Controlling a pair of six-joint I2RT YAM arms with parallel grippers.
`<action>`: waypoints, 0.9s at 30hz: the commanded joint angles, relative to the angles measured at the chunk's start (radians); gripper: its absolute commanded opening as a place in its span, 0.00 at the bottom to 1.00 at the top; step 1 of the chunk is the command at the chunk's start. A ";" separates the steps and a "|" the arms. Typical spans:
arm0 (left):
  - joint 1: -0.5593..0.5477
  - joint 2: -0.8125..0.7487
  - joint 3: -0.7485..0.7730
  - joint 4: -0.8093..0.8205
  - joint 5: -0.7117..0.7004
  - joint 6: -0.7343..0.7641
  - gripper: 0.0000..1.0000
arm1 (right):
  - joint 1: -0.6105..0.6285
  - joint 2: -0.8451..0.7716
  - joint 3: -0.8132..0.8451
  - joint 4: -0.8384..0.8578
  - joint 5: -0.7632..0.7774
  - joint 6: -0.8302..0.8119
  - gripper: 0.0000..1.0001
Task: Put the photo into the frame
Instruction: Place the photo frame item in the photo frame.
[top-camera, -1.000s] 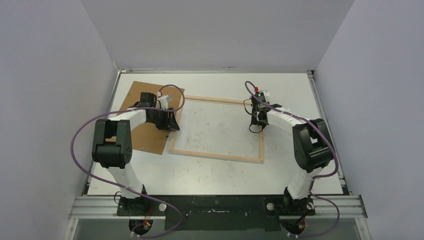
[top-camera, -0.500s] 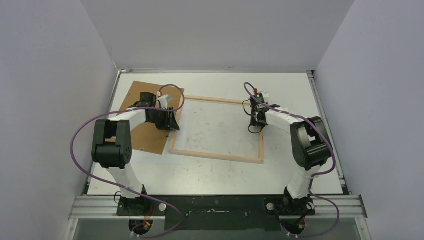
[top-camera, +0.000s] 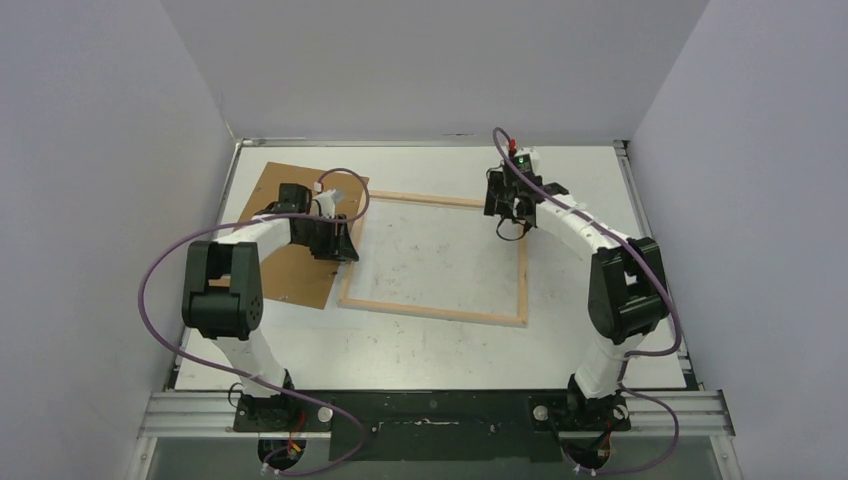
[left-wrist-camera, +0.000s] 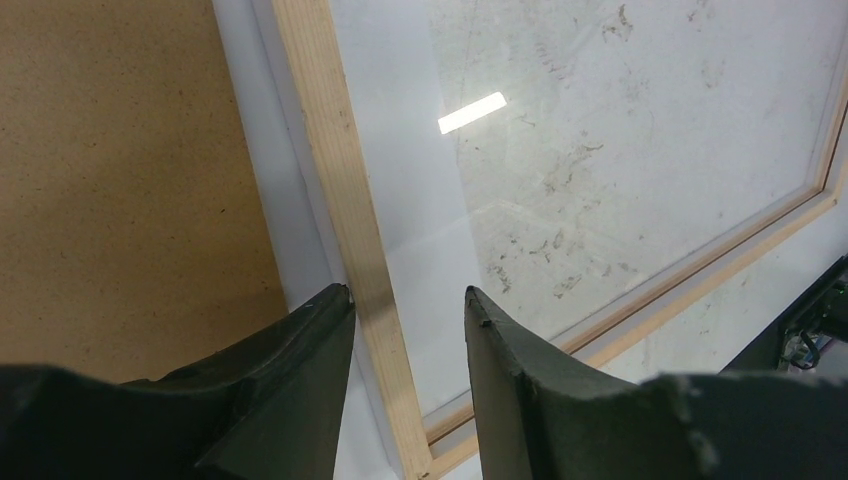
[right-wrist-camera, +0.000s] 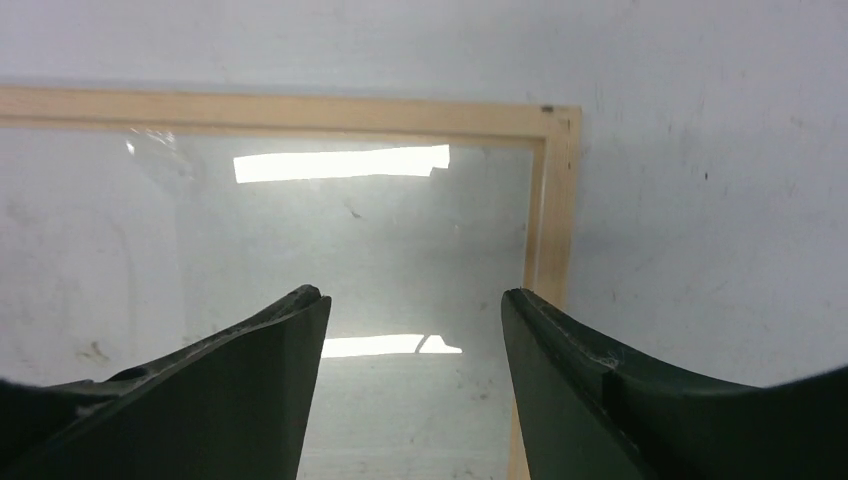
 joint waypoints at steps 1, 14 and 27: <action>0.016 -0.077 0.067 -0.054 0.042 0.040 0.44 | -0.009 0.067 0.150 0.035 -0.021 -0.053 0.67; 0.016 -0.254 0.064 -0.492 -0.026 0.621 0.67 | -0.012 0.466 0.623 0.007 -0.057 -0.138 0.75; -0.144 -0.452 -0.241 -0.320 -0.263 0.771 0.70 | -0.063 0.495 0.590 0.061 -0.139 -0.070 0.74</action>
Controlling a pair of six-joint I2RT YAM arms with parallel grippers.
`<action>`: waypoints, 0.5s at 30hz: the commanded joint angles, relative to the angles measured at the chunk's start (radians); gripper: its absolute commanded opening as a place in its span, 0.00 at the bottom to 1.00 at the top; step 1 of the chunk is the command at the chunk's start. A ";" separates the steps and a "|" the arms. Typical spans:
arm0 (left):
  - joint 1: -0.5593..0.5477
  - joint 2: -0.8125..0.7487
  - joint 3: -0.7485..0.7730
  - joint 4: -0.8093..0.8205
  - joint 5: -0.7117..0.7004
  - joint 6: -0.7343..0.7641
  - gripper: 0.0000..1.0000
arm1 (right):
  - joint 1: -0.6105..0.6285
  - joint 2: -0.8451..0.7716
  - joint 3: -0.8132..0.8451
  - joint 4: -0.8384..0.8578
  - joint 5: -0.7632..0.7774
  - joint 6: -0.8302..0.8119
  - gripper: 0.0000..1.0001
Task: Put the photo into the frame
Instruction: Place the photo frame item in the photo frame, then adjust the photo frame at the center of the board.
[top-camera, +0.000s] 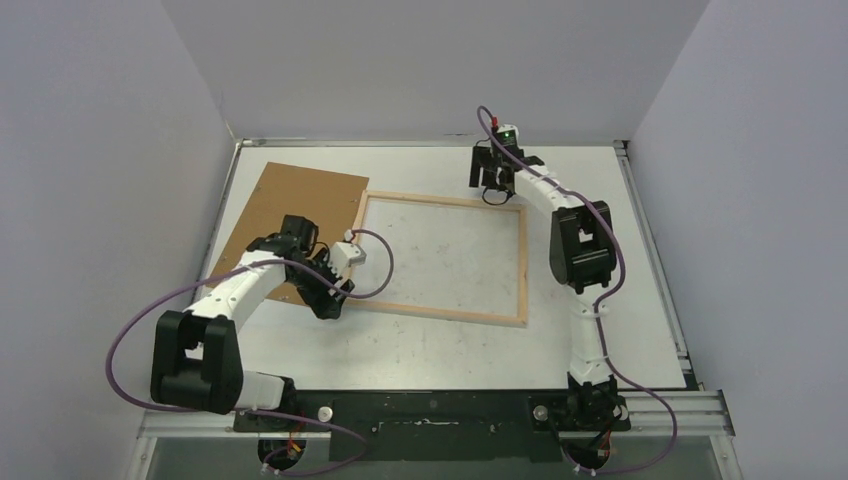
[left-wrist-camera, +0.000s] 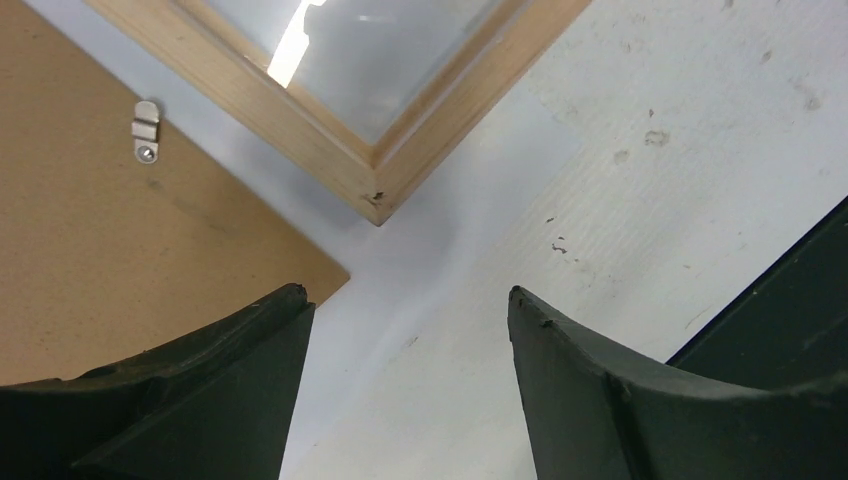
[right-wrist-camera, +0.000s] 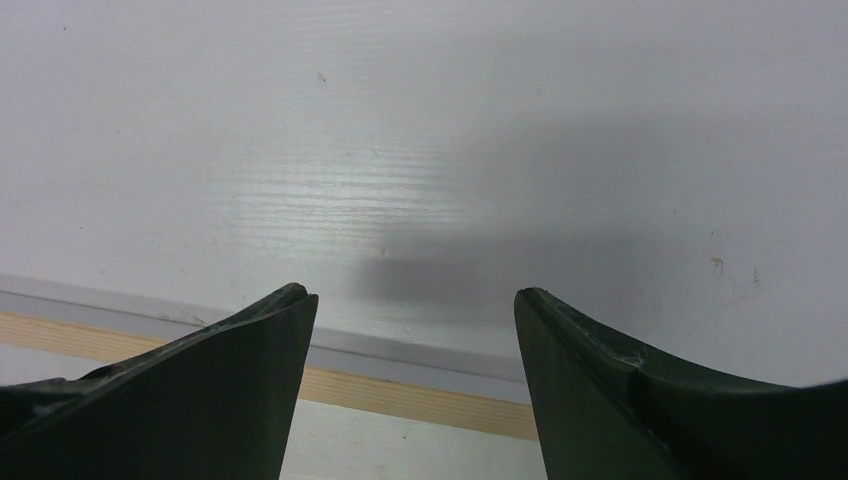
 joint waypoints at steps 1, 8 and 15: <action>-0.073 -0.053 -0.047 0.105 -0.104 0.052 0.70 | -0.018 -0.004 0.018 0.047 -0.040 0.031 0.74; -0.129 -0.029 -0.102 0.285 -0.239 0.002 0.67 | -0.026 0.002 -0.024 0.058 -0.042 0.043 0.71; -0.151 0.033 -0.082 0.380 -0.278 -0.018 0.67 | -0.039 -0.058 -0.160 0.094 -0.029 0.047 0.68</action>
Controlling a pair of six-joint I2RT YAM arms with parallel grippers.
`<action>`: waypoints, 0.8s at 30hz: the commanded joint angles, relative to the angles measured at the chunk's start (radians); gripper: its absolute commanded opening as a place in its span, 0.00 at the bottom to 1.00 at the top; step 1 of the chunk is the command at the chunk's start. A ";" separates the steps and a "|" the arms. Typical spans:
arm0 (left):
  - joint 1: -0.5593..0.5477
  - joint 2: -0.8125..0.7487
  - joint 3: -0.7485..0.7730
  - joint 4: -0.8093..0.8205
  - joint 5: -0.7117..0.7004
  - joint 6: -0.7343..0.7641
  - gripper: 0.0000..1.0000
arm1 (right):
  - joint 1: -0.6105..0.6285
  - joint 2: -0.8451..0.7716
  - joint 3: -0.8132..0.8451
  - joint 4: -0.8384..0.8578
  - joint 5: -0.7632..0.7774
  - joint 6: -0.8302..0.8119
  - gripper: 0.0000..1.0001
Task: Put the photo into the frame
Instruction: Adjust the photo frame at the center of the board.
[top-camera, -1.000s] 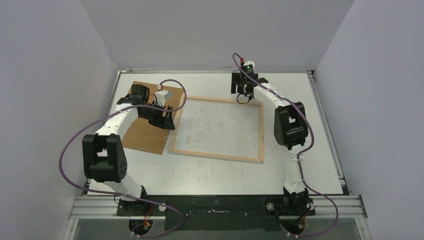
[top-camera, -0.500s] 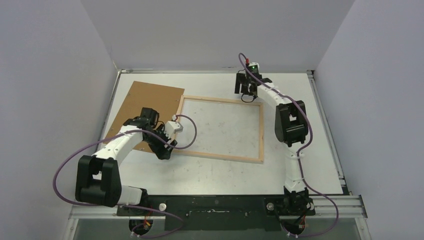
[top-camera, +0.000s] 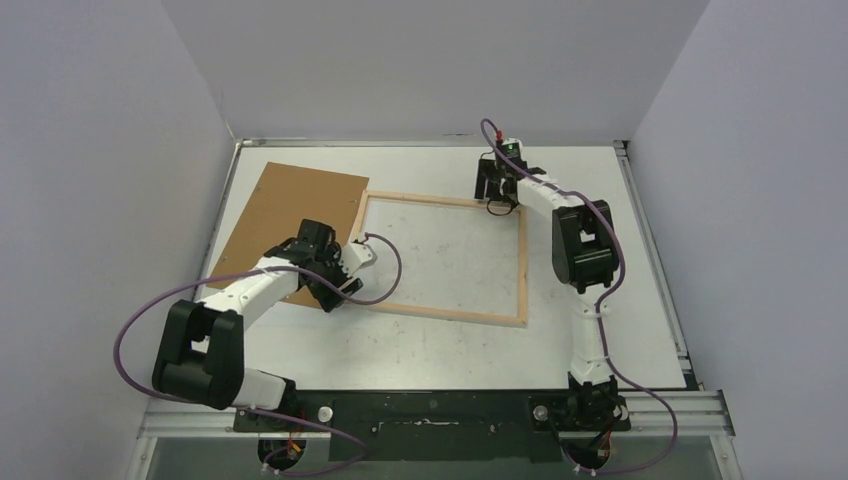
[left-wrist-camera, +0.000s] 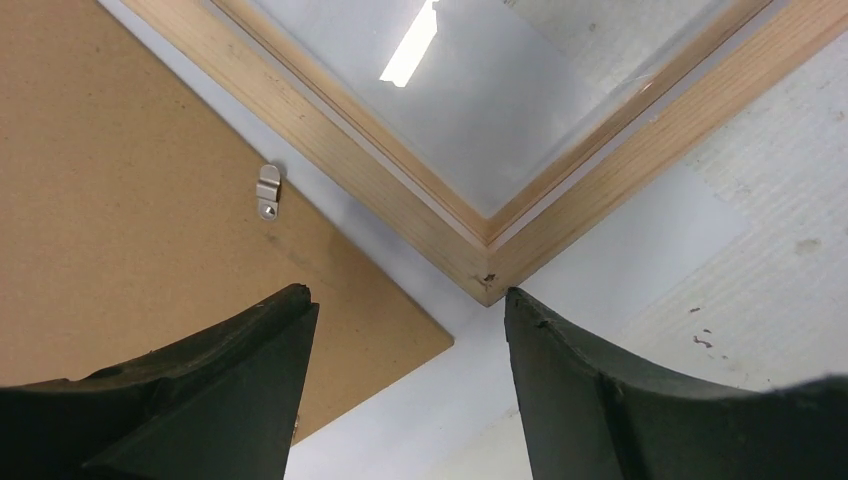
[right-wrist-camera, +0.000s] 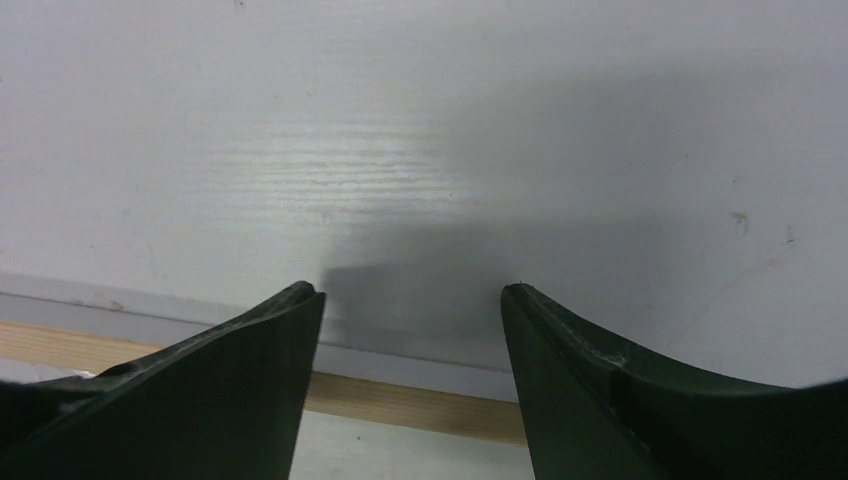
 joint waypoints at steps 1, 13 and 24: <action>-0.025 0.043 0.028 0.108 -0.039 -0.018 0.67 | -0.010 -0.071 -0.098 0.050 0.011 0.020 0.67; -0.051 0.107 0.056 0.169 -0.070 -0.056 0.64 | -0.058 -0.214 -0.324 0.120 0.049 0.069 0.62; -0.077 0.213 0.152 0.238 -0.090 -0.086 0.63 | -0.098 -0.406 -0.567 0.135 0.112 0.106 0.54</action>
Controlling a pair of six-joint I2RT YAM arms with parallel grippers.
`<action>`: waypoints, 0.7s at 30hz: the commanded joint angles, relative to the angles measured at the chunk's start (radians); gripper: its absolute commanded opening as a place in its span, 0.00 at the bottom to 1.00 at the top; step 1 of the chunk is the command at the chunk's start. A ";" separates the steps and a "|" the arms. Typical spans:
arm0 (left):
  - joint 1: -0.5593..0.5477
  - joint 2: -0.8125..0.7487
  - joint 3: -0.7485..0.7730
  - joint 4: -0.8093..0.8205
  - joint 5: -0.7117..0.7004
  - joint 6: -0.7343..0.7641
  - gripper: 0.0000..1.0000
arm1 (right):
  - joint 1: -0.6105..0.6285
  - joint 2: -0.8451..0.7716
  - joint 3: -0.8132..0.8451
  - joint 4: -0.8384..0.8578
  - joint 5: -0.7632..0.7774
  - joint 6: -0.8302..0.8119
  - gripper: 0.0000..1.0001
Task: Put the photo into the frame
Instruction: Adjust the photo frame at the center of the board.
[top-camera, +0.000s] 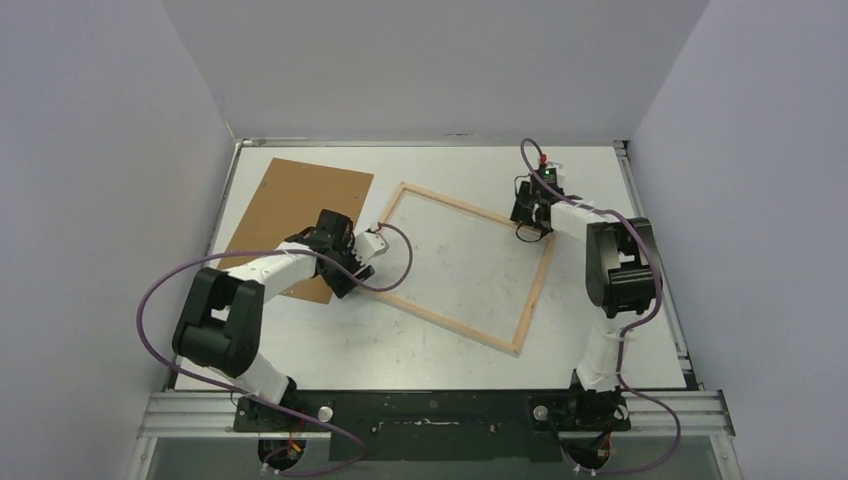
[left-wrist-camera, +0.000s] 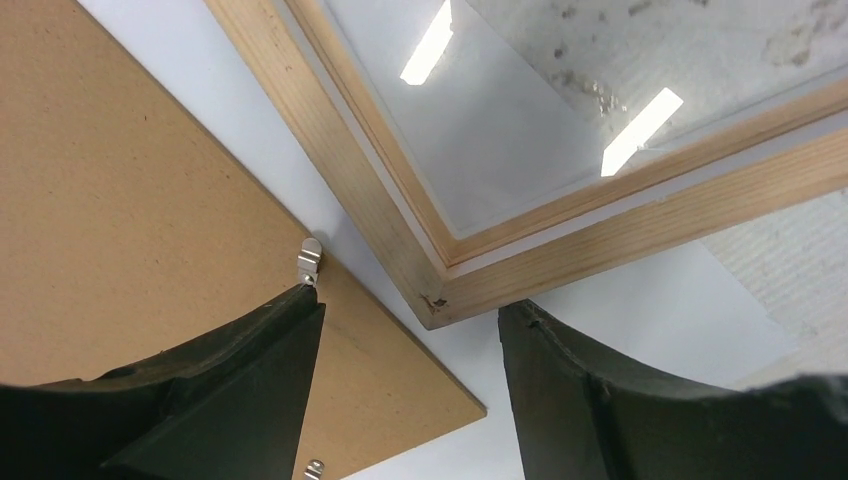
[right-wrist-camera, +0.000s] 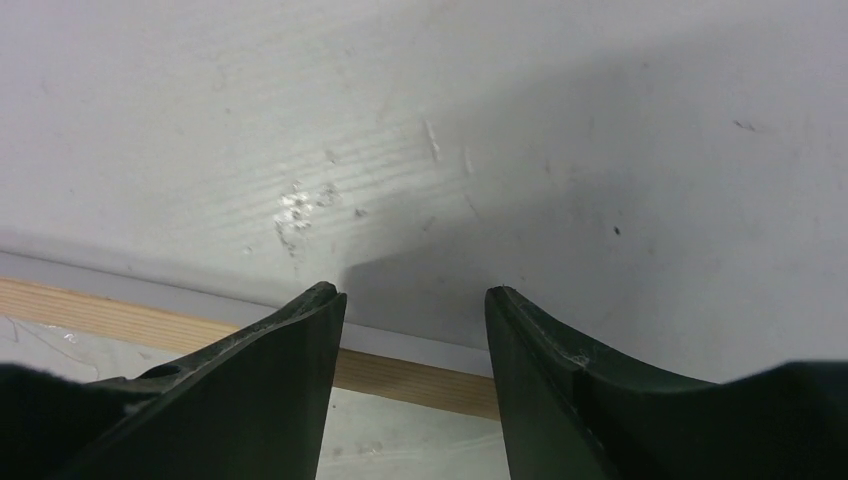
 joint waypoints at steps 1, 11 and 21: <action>-0.019 0.050 0.076 0.130 -0.006 -0.029 0.63 | 0.001 -0.136 -0.101 -0.017 0.035 0.039 0.54; -0.067 0.244 0.255 0.187 -0.024 -0.072 0.61 | 0.015 -0.318 -0.300 -0.081 0.074 0.059 0.53; -0.080 0.316 0.388 0.150 -0.051 -0.081 0.60 | 0.016 -0.402 -0.383 -0.119 0.055 0.082 0.53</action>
